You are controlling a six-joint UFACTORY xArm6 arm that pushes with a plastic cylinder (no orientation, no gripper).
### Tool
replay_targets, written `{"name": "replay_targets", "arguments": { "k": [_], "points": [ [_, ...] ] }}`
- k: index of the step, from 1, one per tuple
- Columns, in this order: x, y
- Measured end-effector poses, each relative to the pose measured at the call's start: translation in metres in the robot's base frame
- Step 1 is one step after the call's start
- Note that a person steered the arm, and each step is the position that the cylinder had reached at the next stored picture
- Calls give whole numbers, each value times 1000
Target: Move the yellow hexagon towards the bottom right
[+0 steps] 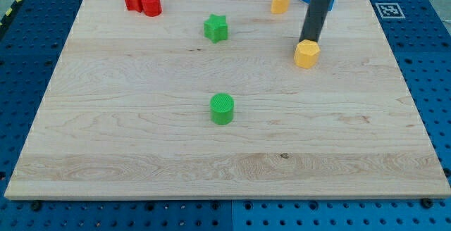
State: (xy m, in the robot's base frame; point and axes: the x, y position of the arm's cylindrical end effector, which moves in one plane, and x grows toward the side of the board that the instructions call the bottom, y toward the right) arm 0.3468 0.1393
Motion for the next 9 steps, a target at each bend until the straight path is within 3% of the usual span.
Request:
{"name": "replay_targets", "arguments": {
  "k": [1,3,5,8,9],
  "points": [
    [2,-16],
    [51,-16],
    [91,12],
    [88,28],
    [61,32]
  ]
}}
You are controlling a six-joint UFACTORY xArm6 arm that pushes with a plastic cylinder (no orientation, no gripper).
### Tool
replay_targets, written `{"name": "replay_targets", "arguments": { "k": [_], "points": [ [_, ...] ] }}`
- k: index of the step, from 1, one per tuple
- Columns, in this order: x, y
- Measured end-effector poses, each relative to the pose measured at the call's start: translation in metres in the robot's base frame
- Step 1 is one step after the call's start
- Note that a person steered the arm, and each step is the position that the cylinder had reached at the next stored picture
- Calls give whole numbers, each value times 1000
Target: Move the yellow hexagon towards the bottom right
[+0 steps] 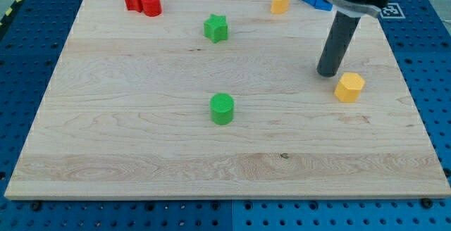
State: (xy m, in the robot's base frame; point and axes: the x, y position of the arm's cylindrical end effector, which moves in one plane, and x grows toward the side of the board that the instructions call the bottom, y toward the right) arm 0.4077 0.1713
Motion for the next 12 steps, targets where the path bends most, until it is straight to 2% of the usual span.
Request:
{"name": "replay_targets", "arguments": {
  "k": [1,3,6,12],
  "points": [
    [-2,21],
    [20,47],
    [15,41],
    [51,10]
  ]
}}
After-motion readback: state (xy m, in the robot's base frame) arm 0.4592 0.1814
